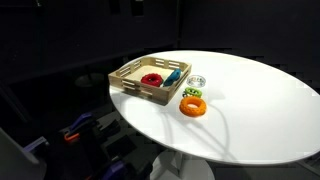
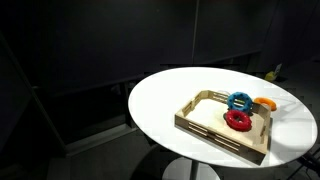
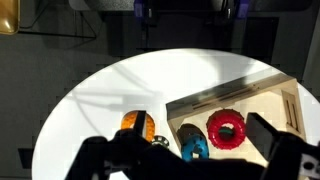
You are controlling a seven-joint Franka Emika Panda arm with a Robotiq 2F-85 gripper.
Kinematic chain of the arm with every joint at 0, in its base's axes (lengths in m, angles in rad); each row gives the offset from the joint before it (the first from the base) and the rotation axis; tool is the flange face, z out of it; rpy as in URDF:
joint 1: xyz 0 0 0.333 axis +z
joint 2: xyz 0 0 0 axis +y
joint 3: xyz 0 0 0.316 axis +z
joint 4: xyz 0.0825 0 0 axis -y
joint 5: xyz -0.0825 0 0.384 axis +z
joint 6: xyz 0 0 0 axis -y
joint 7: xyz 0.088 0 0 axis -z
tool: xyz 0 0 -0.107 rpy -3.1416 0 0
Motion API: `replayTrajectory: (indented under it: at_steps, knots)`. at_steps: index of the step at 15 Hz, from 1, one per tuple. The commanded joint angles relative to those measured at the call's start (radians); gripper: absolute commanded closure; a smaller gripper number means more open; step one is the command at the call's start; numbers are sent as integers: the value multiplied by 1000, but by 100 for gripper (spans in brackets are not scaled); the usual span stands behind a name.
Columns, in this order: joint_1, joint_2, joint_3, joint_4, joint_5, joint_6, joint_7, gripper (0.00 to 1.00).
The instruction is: Put the orange ring in the crate
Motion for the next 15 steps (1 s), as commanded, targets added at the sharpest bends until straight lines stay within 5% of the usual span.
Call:
replayTrajectory:
  at_steps: [1, 15]
  knots:
    - [1, 113, 10, 114, 14, 3, 44, 0]
    - [-17, 430, 0, 417, 4, 2, 117, 0]
